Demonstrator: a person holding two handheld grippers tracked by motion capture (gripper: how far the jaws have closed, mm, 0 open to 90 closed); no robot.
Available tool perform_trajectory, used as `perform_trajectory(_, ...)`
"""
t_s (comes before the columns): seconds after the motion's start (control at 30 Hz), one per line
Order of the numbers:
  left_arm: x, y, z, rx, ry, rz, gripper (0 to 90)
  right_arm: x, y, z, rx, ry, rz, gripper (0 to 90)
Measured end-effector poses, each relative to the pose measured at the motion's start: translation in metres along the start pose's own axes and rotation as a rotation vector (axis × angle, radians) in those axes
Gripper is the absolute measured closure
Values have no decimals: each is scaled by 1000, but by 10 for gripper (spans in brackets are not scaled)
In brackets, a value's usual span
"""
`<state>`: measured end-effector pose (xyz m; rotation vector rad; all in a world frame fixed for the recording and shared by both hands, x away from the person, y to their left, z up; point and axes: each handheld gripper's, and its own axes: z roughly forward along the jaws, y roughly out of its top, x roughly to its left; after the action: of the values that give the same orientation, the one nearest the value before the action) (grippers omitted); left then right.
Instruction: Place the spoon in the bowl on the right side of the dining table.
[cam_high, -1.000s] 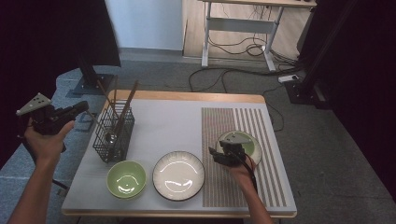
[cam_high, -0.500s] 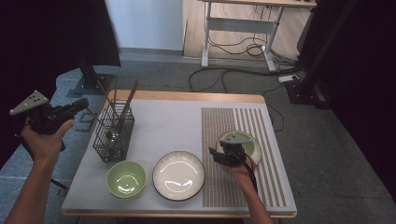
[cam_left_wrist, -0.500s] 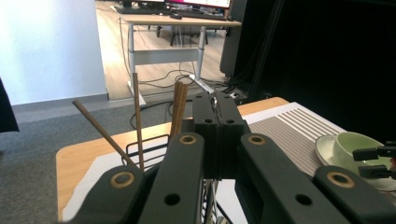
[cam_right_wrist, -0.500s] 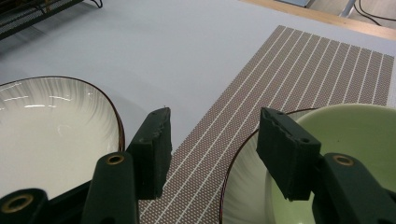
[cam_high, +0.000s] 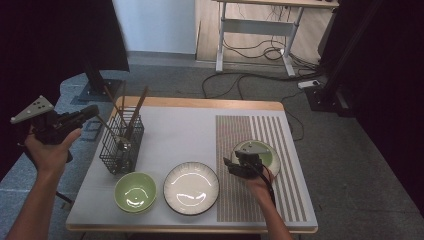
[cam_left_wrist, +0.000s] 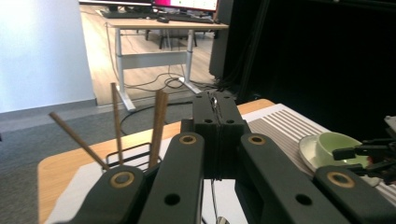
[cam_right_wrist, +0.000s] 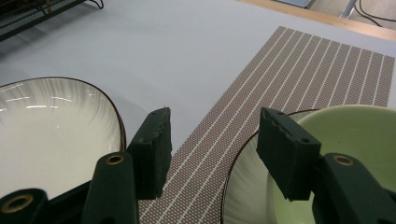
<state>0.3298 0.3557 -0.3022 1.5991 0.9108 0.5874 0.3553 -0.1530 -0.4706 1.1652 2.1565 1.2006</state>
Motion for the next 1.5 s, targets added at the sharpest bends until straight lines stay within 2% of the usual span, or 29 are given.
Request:
perform_trajectory(0.23, -11, -4, 10, 11, -29, 16, 896, 0, 1, -1, -8, -2, -1, 449)
perform_trajectory(0.43, -24, -11, 25, 31, -73, 24, 895, 1, 2, -2, -17, -1, -4, 448)
perform_trajectory(0.7, -35, -17, 40, 47, -102, 34, 895, 2, 3, -4, -23, 0, -4, 448)
perform_trajectory(1.5, -51, -31, 61, 77, -151, 29, 895, 3, 5, -5, -35, 0, -12, 449)
